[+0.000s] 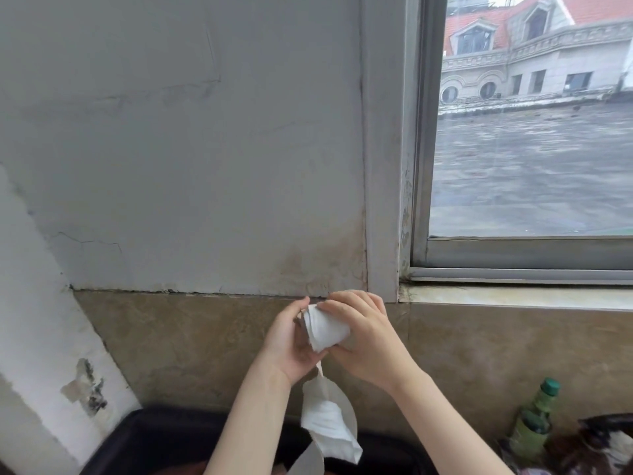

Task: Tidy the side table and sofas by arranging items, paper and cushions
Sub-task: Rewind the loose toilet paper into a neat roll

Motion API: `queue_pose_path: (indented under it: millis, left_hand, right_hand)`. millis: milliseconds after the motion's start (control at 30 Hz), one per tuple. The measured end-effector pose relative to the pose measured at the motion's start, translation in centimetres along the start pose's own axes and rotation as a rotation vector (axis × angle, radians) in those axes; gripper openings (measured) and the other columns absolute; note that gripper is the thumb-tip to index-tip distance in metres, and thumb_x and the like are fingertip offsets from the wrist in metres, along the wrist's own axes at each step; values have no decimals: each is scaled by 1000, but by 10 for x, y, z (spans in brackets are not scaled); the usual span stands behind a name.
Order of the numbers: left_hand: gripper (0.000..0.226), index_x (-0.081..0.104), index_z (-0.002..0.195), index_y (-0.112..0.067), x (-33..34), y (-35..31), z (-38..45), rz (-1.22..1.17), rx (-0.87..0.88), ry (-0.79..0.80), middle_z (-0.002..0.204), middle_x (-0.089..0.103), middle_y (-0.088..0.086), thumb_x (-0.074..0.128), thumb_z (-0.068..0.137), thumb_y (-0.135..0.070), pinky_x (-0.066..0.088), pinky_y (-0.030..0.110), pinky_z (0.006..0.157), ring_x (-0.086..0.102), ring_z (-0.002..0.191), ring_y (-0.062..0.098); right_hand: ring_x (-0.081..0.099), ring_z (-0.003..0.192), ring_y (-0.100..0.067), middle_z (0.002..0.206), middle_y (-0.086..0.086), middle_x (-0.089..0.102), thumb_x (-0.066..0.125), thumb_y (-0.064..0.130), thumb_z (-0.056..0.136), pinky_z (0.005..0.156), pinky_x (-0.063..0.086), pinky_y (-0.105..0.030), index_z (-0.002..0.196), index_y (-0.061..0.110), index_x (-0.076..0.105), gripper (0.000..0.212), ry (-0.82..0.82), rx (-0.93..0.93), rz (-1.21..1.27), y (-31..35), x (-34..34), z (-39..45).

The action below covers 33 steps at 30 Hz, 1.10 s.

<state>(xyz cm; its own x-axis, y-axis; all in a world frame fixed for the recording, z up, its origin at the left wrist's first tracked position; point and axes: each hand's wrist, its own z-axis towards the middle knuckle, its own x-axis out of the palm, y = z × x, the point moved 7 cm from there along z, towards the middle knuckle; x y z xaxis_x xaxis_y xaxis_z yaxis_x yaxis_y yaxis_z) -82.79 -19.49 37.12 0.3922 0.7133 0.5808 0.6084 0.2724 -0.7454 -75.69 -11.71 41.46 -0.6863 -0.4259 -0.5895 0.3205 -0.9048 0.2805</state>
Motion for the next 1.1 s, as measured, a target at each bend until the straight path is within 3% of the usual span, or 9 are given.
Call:
queue_pose_path:
  millis: [133, 233, 333, 433, 600, 733, 933, 1033, 1100]
  left_hand:
    - [40, 63, 108, 4, -3, -4, -2, 83, -67, 55, 95, 70, 21, 35, 100, -23, 47, 41, 80, 68, 85, 31]
    - [43, 69, 98, 5, -7, -8, 0, 148, -67, 65, 94, 70, 22, 35, 99, -21, 47, 43, 82, 69, 84, 31]
    - [38, 67, 95, 6, -9, -5, -1, 149, -75, 37, 89, 67, 22, 35, 97, -14, 51, 41, 75, 66, 83, 32]
    - [27, 61, 99, 6, -13, -5, -1, 217, -29, -14, 88, 64, 22, 37, 97, -6, 53, 38, 69, 63, 82, 32]
    - [26, 61, 90, 2, -24, -12, 2, 272, -25, -138, 74, 62, 16, 41, 99, -12, 47, 37, 67, 57, 72, 27]
    - [29, 58, 96, 4, -39, -49, 20, 258, 14, -165, 95, 62, 19, 34, 98, -12, 45, 43, 84, 59, 87, 29]
    - [24, 57, 88, -8, -83, -179, 16, 274, 358, -313, 63, 70, 3, 35, 96, -7, 55, 23, 54, 67, 54, 12]
    - [25, 51, 84, -17, -105, -232, 0, 127, 531, -382, 81, 63, 3, 33, 98, -8, 54, 29, 63, 65, 67, 17]
    - [20, 53, 86, -16, -118, -230, -5, 258, 457, -441, 73, 65, 5, 37, 99, -15, 53, 33, 62, 65, 64, 20]
  right_hand:
    - [50, 106, -4, 111, 14, 56, 71, 31, 70, 93, 39, -26, 119, 24, 59, 51, 266, 132, 282, 4, -1, 3]
    - [53, 106, -2, 111, 15, 59, 74, 25, 72, 91, 45, -25, 119, 27, 60, 49, 392, 270, 490, 5, -1, 3]
    - [57, 100, -3, 106, 17, 62, 73, 27, 71, 86, 47, -21, 112, 32, 59, 44, 394, 328, 621, 4, -2, 6]
    - [60, 96, -17, 103, 4, 63, 74, 30, 68, 81, 51, -29, 111, 22, 61, 46, 331, 382, 790, 1, -2, 7]
    - [62, 89, -22, 98, -6, 64, 76, 27, 63, 73, 51, -34, 107, 14, 64, 48, 367, 468, 1023, 0, 3, 0]
    - [62, 86, -19, 93, -4, 65, 75, 27, 62, 71, 49, -28, 103, 16, 67, 43, 470, 502, 1061, 2, 6, -5]
    - [62, 84, -12, 91, 3, 66, 74, 27, 60, 70, 48, -23, 102, 19, 67, 43, 515, 499, 1061, 13, 10, 0]
    - [62, 85, -11, 92, 5, 67, 74, 29, 60, 71, 49, -22, 103, 19, 67, 45, 553, 496, 1053, 20, 17, 5]
    - [62, 86, -11, 93, 5, 67, 74, 31, 61, 72, 49, -24, 103, 20, 67, 44, 575, 488, 1035, 25, 25, 8]
